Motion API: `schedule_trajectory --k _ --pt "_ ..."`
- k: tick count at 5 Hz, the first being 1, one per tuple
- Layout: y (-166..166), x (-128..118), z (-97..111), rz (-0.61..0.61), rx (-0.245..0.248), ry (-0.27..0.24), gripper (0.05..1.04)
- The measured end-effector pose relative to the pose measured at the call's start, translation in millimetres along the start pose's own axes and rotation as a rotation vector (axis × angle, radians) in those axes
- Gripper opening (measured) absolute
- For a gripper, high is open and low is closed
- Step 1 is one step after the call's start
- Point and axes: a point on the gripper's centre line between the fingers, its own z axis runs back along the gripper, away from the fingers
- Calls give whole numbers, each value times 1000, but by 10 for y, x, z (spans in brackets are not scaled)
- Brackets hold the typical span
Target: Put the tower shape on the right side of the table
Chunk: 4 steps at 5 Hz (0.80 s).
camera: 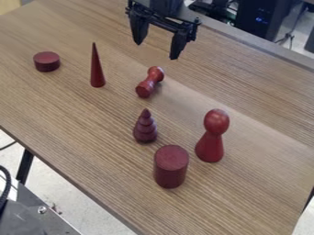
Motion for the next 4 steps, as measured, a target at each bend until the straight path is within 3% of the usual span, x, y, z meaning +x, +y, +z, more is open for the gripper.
schedule_trajectory --k 2,4 --pt "-36 -46 -249 13 -1 58 999" --pt "-201 105 -480 17 -25 80 999"
